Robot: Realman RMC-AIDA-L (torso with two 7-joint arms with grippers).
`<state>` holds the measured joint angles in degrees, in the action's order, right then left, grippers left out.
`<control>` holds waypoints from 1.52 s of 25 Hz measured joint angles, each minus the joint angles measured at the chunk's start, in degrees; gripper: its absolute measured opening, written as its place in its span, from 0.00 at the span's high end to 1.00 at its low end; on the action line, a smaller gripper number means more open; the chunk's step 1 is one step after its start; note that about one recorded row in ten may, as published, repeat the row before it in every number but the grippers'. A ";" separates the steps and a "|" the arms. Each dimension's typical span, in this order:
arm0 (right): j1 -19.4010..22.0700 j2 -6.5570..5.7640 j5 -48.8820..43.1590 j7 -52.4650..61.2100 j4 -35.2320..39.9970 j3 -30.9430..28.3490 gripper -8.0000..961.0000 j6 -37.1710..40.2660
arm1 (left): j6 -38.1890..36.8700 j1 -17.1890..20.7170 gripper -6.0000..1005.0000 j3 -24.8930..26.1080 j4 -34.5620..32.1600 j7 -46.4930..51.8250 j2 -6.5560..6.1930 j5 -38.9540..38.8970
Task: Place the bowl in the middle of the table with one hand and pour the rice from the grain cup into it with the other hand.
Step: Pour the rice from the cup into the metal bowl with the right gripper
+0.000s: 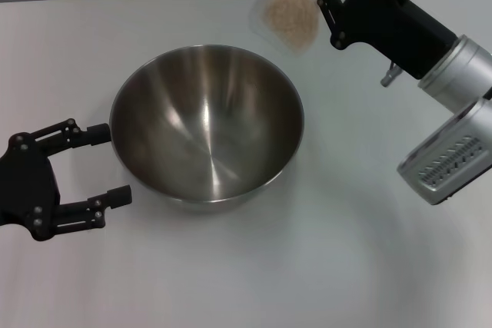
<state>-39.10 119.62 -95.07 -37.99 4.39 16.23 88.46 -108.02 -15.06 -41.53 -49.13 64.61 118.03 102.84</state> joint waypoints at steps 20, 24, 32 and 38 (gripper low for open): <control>-2.68 0.03 -0.34 -29.35 -10.22 -0.39 0.97 -5.74 | 0.05 -0.85 0.18 2.00 -0.07 -0.01 -0.10 -0.02; -2.67 0.08 -0.30 -32.89 -11.74 -0.49 0.97 -7.09 | 0.07 -0.95 0.18 2.02 -0.15 -0.08 -0.18 -0.02; -2.57 0.17 -0.31 -44.48 -13.81 -1.23 0.97 -7.42 | 0.09 -1.02 0.18 1.99 -0.27 -0.33 -0.18 -0.02; -2.71 0.18 -1.06 -48.61 -13.69 -0.65 0.97 -4.96 | 0.09 -1.02 0.18 2.48 -0.27 -0.50 -0.17 0.22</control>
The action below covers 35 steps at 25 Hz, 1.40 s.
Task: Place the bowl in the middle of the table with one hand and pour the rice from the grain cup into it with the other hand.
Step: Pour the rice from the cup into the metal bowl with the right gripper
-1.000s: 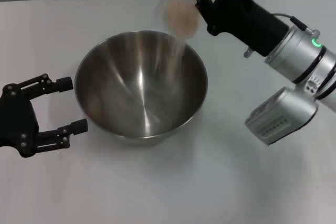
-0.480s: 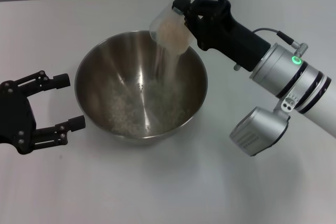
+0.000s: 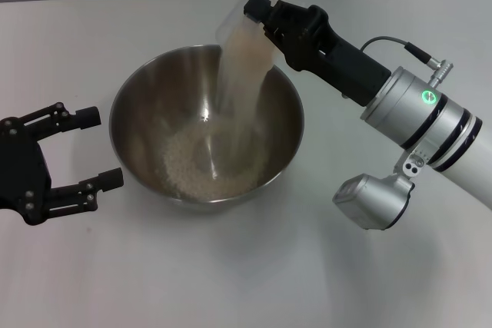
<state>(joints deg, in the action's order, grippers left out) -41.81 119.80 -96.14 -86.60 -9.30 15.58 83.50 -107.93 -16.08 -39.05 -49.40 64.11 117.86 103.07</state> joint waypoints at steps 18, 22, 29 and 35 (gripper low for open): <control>-0.03 0.00 -0.98 -1.68 -0.41 -0.03 0.97 -0.16 | 0.05 0.04 0.18 0.03 0.01 -0.04 0.01 -0.01; 0.01 0.00 -0.98 -1.70 -0.55 0.03 0.97 -0.02 | 0.08 0.03 0.18 0.03 0.01 -0.04 0.00 0.02; 0.14 0.01 -1.04 -2.85 -0.90 -0.25 0.97 0.05 | 0.09 0.05 0.18 0.03 -0.31 -0.04 0.00 0.11; 0.23 0.07 -0.98 -4.74 -2.63 -0.54 0.97 0.51 | 0.09 0.05 0.18 0.03 -0.41 -0.05 0.00 0.11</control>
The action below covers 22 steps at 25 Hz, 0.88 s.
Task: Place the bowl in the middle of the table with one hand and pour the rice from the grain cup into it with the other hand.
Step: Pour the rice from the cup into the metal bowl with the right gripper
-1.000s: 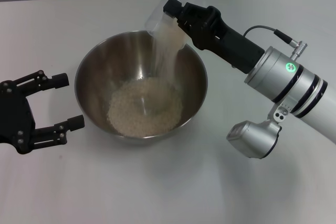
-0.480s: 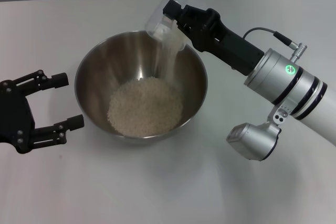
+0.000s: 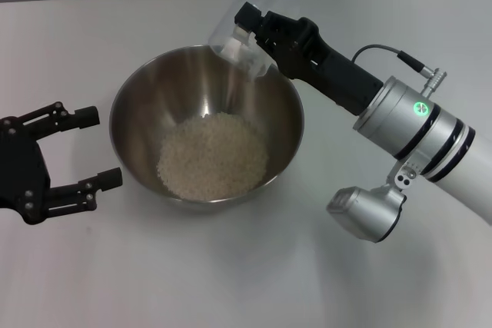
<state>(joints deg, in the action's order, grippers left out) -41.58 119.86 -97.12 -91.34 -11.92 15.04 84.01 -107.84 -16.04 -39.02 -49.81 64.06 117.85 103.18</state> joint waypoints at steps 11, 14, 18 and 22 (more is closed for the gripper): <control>0.42 0.00 -0.47 1.31 -0.07 -1.06 0.98 0.63 | 0.00 -0.04 0.18 0.00 -0.73 -0.06 0.00 0.10; 0.50 -0.01 -0.85 1.58 -0.14 -1.35 0.97 0.72 | 0.00 -0.04 0.18 0.00 -0.73 -0.07 0.00 0.10; 0.69 -0.01 -0.92 2.26 -0.26 -1.75 0.97 0.75 | 0.06 0.03 0.18 0.00 -0.71 -0.08 0.00 0.10; 0.87 -0.02 -0.89 3.03 -0.70 -1.75 0.97 0.92 | 0.09 0.20 0.18 0.00 -0.73 -0.08 0.02 0.10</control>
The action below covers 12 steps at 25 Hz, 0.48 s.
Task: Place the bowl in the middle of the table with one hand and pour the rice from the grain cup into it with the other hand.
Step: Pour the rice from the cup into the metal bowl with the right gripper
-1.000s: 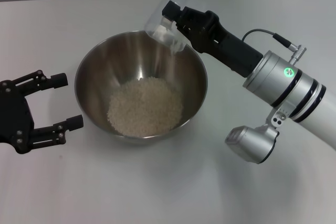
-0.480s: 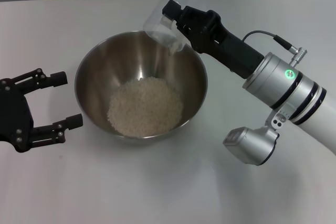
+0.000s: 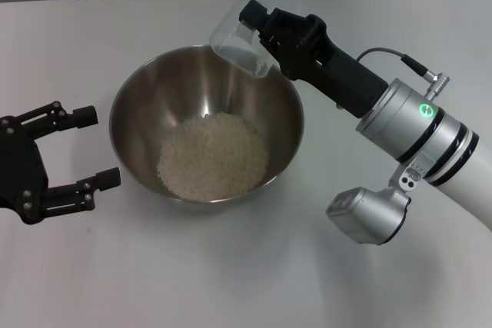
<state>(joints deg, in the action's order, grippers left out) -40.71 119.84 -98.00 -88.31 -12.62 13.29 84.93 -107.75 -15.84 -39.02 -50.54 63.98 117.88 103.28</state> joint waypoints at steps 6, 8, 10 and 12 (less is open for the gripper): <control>0.44 0.00 0.50 4.79 -0.67 -2.76 0.98 1.70 | 0.00 0.16 0.18 0.00 -0.07 0.00 0.03 -0.02; 0.65 -0.05 0.55 7.32 -1.21 -4.76 0.98 1.81 | 0.00 0.21 0.18 0.00 -0.07 0.00 0.04 -0.03; 1.01 -0.10 0.60 10.07 -1.79 -7.04 0.98 1.79 | 0.00 0.26 0.18 0.00 -0.07 0.00 0.03 -0.11; 1.64 -0.18 0.60 15.68 -2.44 -9.30 0.98 1.63 | 0.00 0.30 0.18 0.00 -0.05 0.00 0.00 -0.18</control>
<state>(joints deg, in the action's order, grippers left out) -39.07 119.67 -97.41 -72.63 -15.05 3.98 86.56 -107.75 -15.53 -39.02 -50.58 63.98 117.87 103.10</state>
